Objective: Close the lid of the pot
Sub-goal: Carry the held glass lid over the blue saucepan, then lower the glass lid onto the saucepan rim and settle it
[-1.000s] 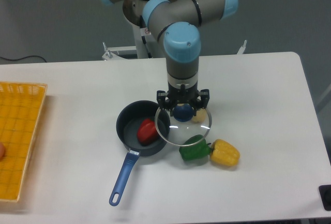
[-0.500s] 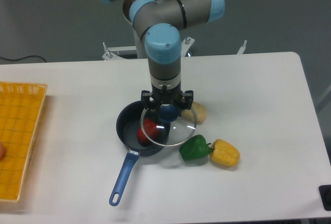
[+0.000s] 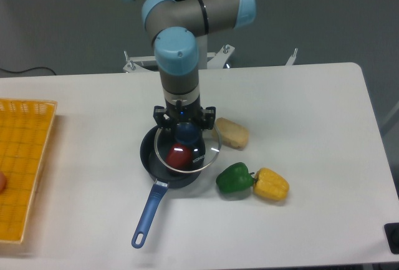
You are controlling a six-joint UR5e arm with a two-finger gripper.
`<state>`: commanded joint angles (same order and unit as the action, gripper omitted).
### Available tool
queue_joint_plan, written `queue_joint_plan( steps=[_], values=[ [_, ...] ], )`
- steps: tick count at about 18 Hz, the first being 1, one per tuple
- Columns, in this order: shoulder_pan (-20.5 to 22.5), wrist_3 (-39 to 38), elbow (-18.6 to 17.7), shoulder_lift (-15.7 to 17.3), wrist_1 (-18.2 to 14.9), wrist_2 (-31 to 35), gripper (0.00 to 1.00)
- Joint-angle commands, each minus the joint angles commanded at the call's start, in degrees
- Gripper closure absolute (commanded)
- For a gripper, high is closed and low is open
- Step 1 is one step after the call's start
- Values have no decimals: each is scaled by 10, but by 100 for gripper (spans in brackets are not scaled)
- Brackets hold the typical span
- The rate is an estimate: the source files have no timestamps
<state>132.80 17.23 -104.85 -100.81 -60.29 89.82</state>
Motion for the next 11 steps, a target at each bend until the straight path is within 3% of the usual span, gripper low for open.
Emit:
queue_joint_plan(
  steps=[11],
  values=[
    [-23, -22, -2, -3, 0, 1, 51]
  ],
)
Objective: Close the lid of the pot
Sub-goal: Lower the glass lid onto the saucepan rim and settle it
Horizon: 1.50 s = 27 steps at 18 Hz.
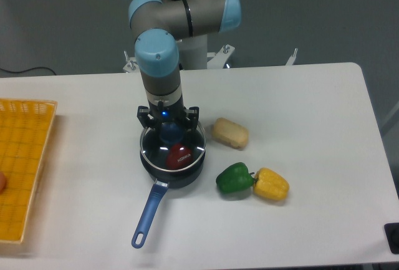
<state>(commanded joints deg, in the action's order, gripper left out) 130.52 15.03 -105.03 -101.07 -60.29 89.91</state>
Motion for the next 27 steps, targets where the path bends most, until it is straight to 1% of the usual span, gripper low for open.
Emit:
queue_joint_plan(
  steps=[7, 25, 27],
  values=[
    [0, 1, -1, -5, 1, 11, 51],
    [-2, -9, 6, -15, 6, 11, 51],
    [-8, -12, 7, -20, 7, 11, 51]
  ],
)
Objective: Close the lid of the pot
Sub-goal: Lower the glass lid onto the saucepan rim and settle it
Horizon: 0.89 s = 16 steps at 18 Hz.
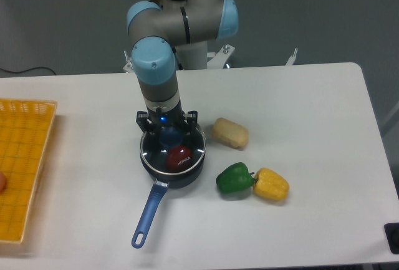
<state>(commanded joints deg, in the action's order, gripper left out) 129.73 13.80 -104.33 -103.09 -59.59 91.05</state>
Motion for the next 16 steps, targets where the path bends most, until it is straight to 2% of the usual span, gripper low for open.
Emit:
queue_joint_plan(
  steps=[3, 16],
  values=[
    [-4, -7, 0, -3, 15, 1, 51],
    [-5, -7, -4, -4, 15, 1, 51]
  ],
)
